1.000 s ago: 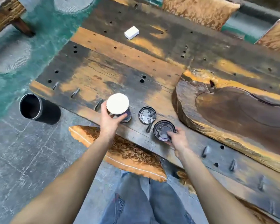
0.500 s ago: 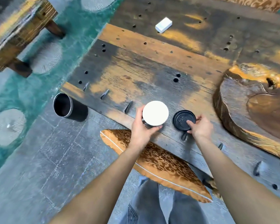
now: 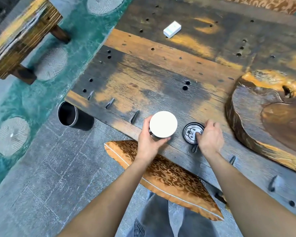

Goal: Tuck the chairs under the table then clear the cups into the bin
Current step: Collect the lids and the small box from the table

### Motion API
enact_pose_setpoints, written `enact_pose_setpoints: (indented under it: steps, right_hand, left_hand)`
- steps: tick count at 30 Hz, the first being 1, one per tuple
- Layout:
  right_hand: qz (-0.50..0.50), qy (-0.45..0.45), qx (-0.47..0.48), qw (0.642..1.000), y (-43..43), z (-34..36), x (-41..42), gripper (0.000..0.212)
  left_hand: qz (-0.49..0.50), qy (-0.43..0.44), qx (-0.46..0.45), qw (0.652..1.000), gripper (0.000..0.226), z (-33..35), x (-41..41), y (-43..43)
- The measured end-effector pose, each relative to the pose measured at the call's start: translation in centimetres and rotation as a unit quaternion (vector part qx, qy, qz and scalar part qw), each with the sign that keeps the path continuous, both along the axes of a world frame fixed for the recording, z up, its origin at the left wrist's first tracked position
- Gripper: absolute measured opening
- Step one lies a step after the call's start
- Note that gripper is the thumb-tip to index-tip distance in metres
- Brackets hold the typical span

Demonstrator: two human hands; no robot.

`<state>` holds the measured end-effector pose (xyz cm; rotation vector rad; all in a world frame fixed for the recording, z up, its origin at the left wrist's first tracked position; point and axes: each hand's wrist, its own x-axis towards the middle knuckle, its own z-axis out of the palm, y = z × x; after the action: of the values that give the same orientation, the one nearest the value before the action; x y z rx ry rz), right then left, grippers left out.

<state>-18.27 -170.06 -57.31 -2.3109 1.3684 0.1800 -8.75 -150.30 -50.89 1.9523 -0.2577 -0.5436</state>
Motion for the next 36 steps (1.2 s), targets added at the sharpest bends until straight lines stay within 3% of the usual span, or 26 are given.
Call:
enact_pose_setpoints:
  steps: [3,6,9,18,20,27,36]
  right_hand:
    - [-0.042,0.017,0.051,0.998,0.0,-0.2,-0.4,0.057]
    - [-0.064,0.026,0.101,0.992,-0.4,0.1,-0.6,0.05]
    - [-0.117,-0.033,0.179,0.976,-0.7,0.7,-0.8,0.031]
    - [-0.128,-0.213,0.331,0.91,-0.9,4.7,-3.7,0.025]
    - [-0.081,-0.241,0.36,0.898,0.3,8.7,-2.9,0.022]
    - [0.003,-0.298,0.407,0.863,5.9,15.0,0.5,0.024]
    - [0.02,-0.328,0.385,0.863,15.0,17.8,5.5,0.028]
  left_hand:
    - [0.008,0.004,-0.001,1.0,0.085,0.2,-0.2,-0.1]
    - [0.006,0.013,0.002,1.0,0.083,0.6,-0.5,-0.3]
    - [0.0,0.035,-0.001,0.999,0.084,1.0,-0.7,-0.2]
    - [0.08,0.003,0.016,0.997,0.09,4.7,-2.1,2.2]
    - [0.124,-0.019,0.002,0.992,0.088,8.2,-2.7,4.1]
    - [0.173,-0.005,-0.044,0.984,0.085,12.5,-2.7,7.1]
    - [0.182,-0.051,-0.074,0.979,0.094,15.8,2.1,17.9]
